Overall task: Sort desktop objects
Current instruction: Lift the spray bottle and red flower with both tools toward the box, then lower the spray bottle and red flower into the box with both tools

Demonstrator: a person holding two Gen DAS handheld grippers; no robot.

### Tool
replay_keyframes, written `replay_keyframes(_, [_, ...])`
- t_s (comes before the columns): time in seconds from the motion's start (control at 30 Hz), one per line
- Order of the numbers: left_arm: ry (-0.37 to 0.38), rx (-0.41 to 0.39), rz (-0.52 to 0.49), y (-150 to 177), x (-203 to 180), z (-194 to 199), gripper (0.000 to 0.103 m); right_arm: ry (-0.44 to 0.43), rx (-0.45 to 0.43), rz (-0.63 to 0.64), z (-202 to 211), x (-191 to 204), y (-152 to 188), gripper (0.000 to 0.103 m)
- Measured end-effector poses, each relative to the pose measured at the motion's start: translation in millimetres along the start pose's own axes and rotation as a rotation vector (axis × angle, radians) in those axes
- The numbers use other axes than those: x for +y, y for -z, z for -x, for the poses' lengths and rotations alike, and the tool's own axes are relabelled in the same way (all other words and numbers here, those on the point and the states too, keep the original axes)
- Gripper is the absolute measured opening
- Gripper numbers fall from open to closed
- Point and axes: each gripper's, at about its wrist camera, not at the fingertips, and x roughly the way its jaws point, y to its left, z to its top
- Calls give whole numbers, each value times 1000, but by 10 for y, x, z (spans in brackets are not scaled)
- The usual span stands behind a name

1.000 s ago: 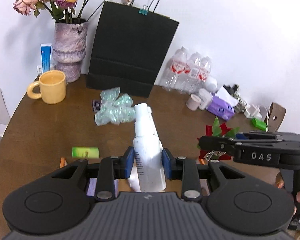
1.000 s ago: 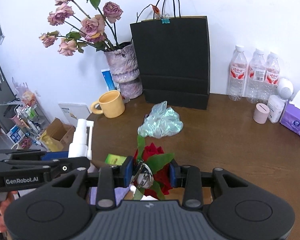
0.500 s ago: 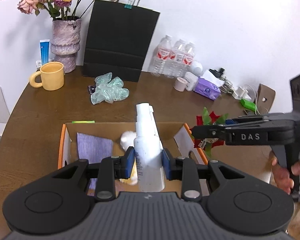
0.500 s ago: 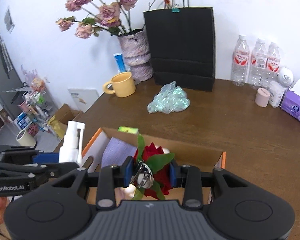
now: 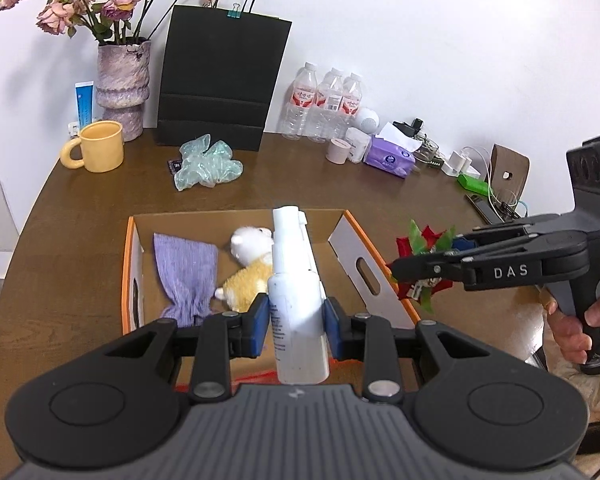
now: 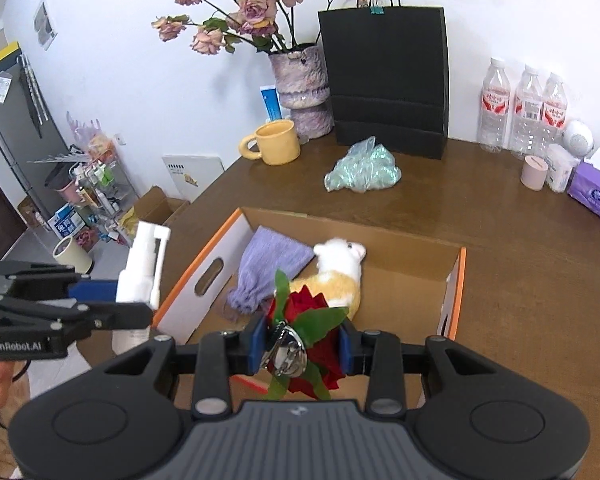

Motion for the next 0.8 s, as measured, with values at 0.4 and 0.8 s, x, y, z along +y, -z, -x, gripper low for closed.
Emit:
replay_keyframes(0.4, [33, 51, 28, 466, -77, 161, 30, -62, 81, -10, 104, 173, 497, 34])
replay_keyframes(0.8, [6, 163, 108, 950, 42, -59, 30, -46, 151, -18, -88, 279, 849, 34])
